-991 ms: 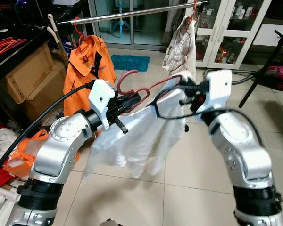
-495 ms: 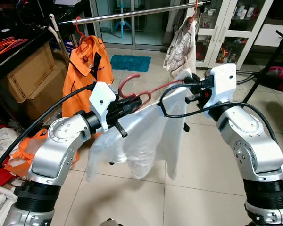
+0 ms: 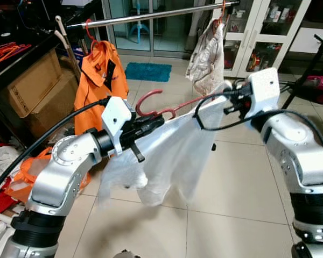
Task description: Hang hanger
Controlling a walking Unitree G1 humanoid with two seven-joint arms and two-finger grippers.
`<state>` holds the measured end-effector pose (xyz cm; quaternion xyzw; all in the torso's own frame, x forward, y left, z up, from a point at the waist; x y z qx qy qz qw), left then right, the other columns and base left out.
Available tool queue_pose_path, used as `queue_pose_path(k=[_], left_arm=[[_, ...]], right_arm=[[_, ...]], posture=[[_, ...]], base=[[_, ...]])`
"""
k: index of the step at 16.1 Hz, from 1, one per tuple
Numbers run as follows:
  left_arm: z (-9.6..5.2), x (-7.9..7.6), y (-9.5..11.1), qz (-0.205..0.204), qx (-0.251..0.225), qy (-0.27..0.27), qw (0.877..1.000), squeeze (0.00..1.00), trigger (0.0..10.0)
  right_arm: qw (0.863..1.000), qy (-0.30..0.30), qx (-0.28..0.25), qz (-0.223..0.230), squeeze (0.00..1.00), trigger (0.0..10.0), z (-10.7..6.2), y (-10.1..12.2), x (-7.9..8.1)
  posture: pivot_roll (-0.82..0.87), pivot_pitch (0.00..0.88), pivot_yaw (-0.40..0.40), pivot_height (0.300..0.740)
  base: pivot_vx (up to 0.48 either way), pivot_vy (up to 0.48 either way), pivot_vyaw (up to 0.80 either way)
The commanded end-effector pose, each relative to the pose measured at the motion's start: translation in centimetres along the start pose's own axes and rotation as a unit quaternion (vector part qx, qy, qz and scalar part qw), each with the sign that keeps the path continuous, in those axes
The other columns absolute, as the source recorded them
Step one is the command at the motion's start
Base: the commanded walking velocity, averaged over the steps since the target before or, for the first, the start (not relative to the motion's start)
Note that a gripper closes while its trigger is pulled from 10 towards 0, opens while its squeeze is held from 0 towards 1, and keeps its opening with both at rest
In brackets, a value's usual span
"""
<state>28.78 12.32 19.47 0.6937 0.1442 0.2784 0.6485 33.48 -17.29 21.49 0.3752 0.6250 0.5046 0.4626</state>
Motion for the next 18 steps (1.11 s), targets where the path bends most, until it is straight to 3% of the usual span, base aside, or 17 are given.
queue_pose_path(k=[1,5,10,14,18], left_arm=[[-0.5,0.1,0.3,0.004,-0.002,-0.001,1.000,0.00,10.0],[-1.1,0.4,0.9,0.006,-0.011,-0.002,1.000,0.00,10.0],[-2.4,1.9,3.1,-0.013,-0.069,0.027,0.997,0.00,10.0],[-2.7,1.3,3.7,-0.008,-0.077,-0.004,0.997,0.00,10.0],[-0.5,2.6,6.1,-0.035,-0.169,0.059,0.983,0.00,10.0]], right_arm=[[1.000,-0.025,0.000,-0.006,0.00,10.0,-0.1,0.5,-1.4],[1.000,-0.028,0.005,-0.007,0.00,10.0,-0.1,0.2,-1.9],[0.999,-0.037,0.006,-0.001,0.00,10.0,-0.5,0.0,-2.5],[0.999,-0.034,0.010,0.005,0.00,10.0,-0.6,-0.2,-2.4],[1.000,0.009,0.023,0.018,0.00,10.0,-0.5,-1.3,0.4]], posture=[[-0.04,0.000,0.013,0.740],[-0.04,0.000,0.013,0.740],[-0.04,0.000,0.014,0.740],[-0.04,0.000,0.013,0.740],[-0.03,0.000,0.015,0.740]], base=[[0.000,0.000,0.00],[0.000,0.000,0.00],[0.000,0.000,0.00],[0.000,0.000,0.00],[0.000,0.000,0.00]])
Point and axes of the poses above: a point about 5 cm out from each wrist's last joint towards the gripper, its own z axis pointing out of the wrist towards the gripper, its own y axis along the axis of the wrist's last joint, x = y × z, the point moved 1 cm from there along z, pointing out of the wrist towards the gripper, and after that the axes turned 1 degree about -z, right-handed, at the moved point
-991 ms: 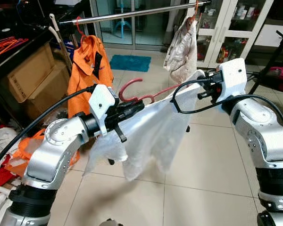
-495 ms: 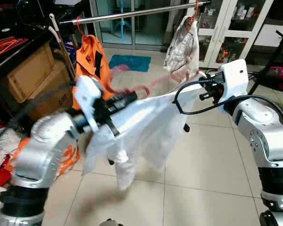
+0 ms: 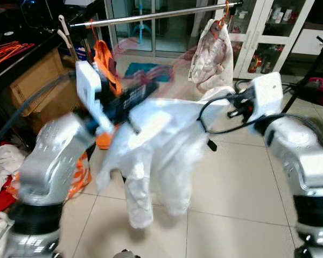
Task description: Hang hanger
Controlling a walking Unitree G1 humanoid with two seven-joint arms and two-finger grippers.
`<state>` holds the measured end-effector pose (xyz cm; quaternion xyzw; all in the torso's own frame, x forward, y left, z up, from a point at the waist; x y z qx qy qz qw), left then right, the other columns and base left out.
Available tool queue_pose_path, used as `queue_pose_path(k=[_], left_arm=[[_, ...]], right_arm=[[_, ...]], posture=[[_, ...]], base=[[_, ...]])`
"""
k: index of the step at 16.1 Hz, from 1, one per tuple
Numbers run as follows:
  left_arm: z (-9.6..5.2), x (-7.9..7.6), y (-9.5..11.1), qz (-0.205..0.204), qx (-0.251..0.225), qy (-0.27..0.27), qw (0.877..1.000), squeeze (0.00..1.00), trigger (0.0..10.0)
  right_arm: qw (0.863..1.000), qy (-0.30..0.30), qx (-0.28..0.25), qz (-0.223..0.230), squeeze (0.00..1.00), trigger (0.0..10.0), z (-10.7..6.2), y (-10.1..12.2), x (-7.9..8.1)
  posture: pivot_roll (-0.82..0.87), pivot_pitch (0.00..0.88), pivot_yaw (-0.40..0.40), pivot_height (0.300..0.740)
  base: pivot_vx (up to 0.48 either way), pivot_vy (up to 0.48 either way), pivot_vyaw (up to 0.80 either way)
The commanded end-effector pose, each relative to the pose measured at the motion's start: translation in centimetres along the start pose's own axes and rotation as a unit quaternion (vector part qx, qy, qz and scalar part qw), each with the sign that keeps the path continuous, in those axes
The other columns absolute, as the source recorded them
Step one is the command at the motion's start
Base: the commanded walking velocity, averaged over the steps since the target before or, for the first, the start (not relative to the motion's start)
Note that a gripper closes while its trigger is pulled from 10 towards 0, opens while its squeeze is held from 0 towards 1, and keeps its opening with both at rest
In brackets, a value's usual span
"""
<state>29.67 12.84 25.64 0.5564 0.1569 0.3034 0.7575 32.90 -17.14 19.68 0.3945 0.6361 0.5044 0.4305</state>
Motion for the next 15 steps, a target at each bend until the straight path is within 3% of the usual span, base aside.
queue_pose_path(k=[1,6,10,13,15], left_arm=[[0.3,0.6,0.5,0.009,-0.014,0.021,1.000,0.00,10.0],[2.6,3.0,-0.5,0.030,-0.014,0.109,0.993,0.00,10.0],[4.4,4.8,-0.4,-0.005,-0.067,0.174,0.982,0.00,10.0],[5.9,5.2,-0.1,-0.026,-0.112,0.194,0.974,0.00,10.0],[6.2,5.3,-0.7,-0.028,-0.093,0.201,0.975,0.00,10.0]], right_arm=[[1.000,0.003,-0.005,-0.001,0.00,10.0,-0.1,0.4,0.4],[1.000,0.015,-0.021,0.011,0.00,10.0,-0.3,0.8,1.7],[0.998,0.044,-0.027,0.030,0.00,10.0,-0.4,0.9,4.0],[0.995,0.092,0.002,0.043,0.00,10.0,-0.7,-0.5,7.2],[0.995,0.087,0.038,0.043,0.00,10.0,-1.2,-2.7,8.1]], posture=[[-0.03,0.000,0.018,0.740],[-0.04,0.000,0.025,0.740],[-0.04,0.000,0.025,0.740],[-0.04,0.000,0.025,0.740],[-0.05,0.000,0.030,0.740]], base=[[0.000,0.000,0.00],[0.000,0.000,0.00],[0.000,0.000,0.00],[0.000,0.000,0.00],[0.000,0.000,0.00]])
Point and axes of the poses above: a point about 5 cm out from each wrist's last joint towards the gripper, its own z axis pointing out of the wrist towards the gripper, its own y axis along the axis of the wrist's last joint, x = y × z, the point moved 1 cm from there along z, pointing out of the wrist towards the gripper, and after that the axes turned 1 degree about -z, right-handed, at the moved point
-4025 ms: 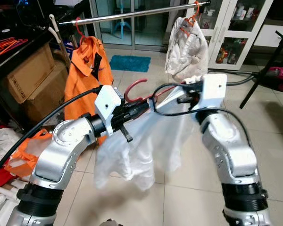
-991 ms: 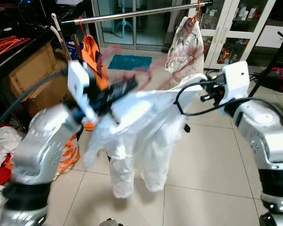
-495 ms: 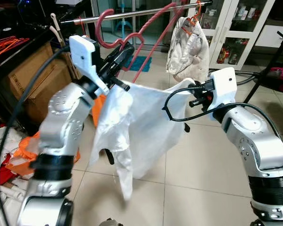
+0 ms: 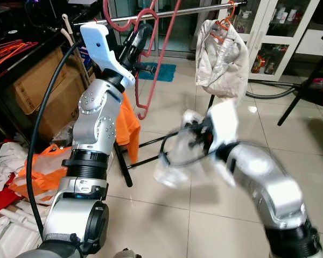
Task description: Hang hanger
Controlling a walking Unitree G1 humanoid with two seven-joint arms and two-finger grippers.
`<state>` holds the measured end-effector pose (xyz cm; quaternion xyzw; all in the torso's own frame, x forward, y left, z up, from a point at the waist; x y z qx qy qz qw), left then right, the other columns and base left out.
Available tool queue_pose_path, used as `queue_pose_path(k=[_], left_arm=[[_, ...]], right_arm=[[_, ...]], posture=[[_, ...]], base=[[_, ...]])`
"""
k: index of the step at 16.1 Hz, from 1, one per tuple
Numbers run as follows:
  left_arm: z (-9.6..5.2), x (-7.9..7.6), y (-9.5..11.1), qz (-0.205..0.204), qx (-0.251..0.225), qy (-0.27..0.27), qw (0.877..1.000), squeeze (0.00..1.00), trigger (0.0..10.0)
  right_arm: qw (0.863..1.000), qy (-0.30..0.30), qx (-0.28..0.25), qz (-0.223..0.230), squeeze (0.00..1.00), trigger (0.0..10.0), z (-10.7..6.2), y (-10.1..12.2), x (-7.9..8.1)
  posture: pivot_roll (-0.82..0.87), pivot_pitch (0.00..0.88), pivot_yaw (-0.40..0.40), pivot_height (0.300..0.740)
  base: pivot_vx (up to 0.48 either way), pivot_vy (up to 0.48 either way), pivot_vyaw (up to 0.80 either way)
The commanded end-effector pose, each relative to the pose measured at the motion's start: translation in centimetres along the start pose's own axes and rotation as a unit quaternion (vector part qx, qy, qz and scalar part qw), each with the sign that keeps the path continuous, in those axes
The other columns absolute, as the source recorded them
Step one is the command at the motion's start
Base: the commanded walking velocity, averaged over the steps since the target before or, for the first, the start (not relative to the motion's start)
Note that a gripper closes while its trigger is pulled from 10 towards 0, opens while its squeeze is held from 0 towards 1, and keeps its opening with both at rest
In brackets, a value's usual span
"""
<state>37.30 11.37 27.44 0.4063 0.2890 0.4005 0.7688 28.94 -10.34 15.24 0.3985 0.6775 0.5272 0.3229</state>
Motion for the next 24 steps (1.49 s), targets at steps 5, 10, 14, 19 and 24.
queue_pose_path(k=[5,10,14,19,24], left_arm=[[-7.3,4.3,-4.1,0.131,0.167,0.112,0.971,0.00,10.0],[-11.7,1.2,-5.4,0.164,0.204,0.107,0.959,0.00,10.0],[-10.8,-0.4,-5.8,0.119,0.203,0.117,0.965,0.00,10.0],[-10.0,0.6,-5.6,0.127,0.207,0.138,0.960,0.00,10.0],[-10.7,1.3,-6.1,0.122,0.225,0.160,0.953,0.00,10.0]], right_arm=[[0.980,-0.199,-0.023,-0.012,0.00,10.0,-2.4,-2.2,-4.5],[0.959,-0.277,-0.054,0.035,0.00,10.0,-3.4,-1.7,-7.5],[0.959,-0.270,-0.073,0.043,0.00,10.0,-3.2,-0.9,-6.8],[0.959,-0.267,-0.087,0.030,0.00,10.0,-3.1,0.1,-6.4],[0.954,-0.282,-0.102,-0.001,0.00,10.0,-3.1,1.3,-6.8]], posture=[[-0.04,0.000,0.041,0.740],[-0.03,0.000,0.029,0.740],[-0.05,0.000,0.056,0.740],[-0.07,0.000,0.072,0.740],[-0.08,0.003,0.070,0.740]], base=[[0.000,0.000,0.00],[0.000,0.000,-0.48],[0.143,0.000,-0.80],[0.373,0.000,-0.80],[0.405,0.000,0.00]])
Point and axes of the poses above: a point about 5 cm out from each wrist's last joint towards the gripper, its own z axis pointing out of the wrist towards the gripper, its own y axis along the axis of the wrist's last joint, x = y × z, the point moved 1 cm from there along z, pointing out of the wrist towards the gripper, and after that the axes turned 1 degree about -z, right-handed, at the moved point
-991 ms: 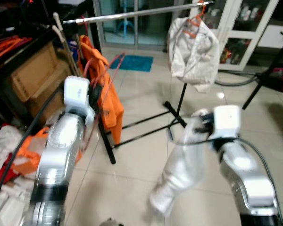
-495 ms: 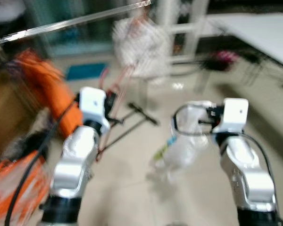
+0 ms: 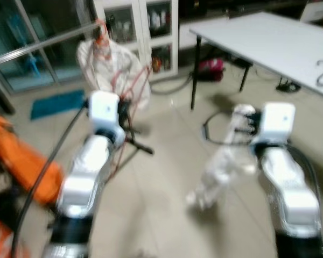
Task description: Hang hanger
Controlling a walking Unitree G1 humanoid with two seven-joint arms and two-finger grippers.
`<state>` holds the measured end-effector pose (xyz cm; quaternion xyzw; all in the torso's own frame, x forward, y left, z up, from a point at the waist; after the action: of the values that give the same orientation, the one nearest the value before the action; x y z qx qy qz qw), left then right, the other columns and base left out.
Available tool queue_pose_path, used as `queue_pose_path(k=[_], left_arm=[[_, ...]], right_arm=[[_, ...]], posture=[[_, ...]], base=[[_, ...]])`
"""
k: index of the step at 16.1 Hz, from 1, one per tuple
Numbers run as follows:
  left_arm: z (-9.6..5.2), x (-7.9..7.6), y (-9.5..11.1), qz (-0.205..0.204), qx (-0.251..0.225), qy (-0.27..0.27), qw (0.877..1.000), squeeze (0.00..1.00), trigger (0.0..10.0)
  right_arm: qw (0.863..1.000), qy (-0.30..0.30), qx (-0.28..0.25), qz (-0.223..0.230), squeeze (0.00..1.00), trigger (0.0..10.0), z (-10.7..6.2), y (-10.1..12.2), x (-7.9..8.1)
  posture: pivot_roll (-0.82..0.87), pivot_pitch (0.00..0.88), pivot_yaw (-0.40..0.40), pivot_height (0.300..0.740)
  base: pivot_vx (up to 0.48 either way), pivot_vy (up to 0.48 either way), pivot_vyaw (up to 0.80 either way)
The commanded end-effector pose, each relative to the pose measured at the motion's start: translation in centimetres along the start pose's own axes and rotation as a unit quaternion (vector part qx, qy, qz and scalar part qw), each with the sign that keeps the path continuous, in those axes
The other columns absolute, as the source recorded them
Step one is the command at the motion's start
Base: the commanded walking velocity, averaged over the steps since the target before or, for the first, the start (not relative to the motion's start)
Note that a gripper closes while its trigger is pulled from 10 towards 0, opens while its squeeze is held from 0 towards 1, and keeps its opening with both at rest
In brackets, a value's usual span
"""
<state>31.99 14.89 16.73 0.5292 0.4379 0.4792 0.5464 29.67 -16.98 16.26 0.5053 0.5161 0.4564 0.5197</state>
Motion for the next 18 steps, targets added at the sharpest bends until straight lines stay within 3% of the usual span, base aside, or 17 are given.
queue_pose_path(k=[1,7,11,14,15,18], left_arm=[[-0.1,-0.2,-0.2,-0.001,0.006,0.000,1.000,0.00,10.0],[-0.9,0.5,-0.4,-0.001,0.013,0.019,1.000,0.00,10.0],[-2.3,0.4,-1.4,0.003,0.028,0.021,0.999,0.00,10.0],[-4.5,1.2,-3.3,0.005,0.056,0.028,0.998,0.00,10.0],[-5.8,1.6,-4.1,0.005,0.070,0.034,0.997,0.00,10.0],[-7.4,1.7,-5.2,0.006,0.090,0.042,0.995,0.00,10.0]], right_arm=[[1.000,-0.008,-0.025,-0.006,0.00,10.0,0.0,1.1,-0.6],[0.999,0.026,-0.022,-0.009,0.00,10.0,0.2,1.2,0.7],[0.999,0.038,-0.016,-0.007,0.00,10.0,0.0,0.2,0.7],[0.999,0.042,-0.003,-0.013,0.00,10.0,-1.7,-1.5,0.1],[0.999,0.041,0.008,-0.014,0.00,10.0,-2.7,-2.1,-0.4],[0.998,0.044,0.029,-0.025,0.00,10.0,-3.9,-3.1,-0.6]], posture=[[-0.08,0.008,0.065,0.740],[-0.06,0.027,0.031,0.740],[-0.03,0.058,0.006,0.740],[-0.02,0.084,0.011,0.740],[-0.01,0.088,0.013,0.740],[-0.02,0.094,0.011,0.740]], base=[[0.416,0.000,0.00],[0.417,0.000,0.00],[0.436,0.000,0.00],[0.439,0.000,0.00],[0.439,0.000,0.00],[0.439,0.000,0.00]])
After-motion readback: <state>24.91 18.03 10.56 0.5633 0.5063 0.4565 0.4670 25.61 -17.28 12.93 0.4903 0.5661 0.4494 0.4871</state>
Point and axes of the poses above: a point about 5 cm out from each wrist's last joint towards the gripper, its own z axis pointing out of the wrist towards the gripper, its own y axis along the axis of the wrist's last joint, x = y × z, the point moved 1 cm from there along z, pointing out of the wrist towards the gripper, and after that the axes turned 1 degree about -z, right-handed, at the moved point
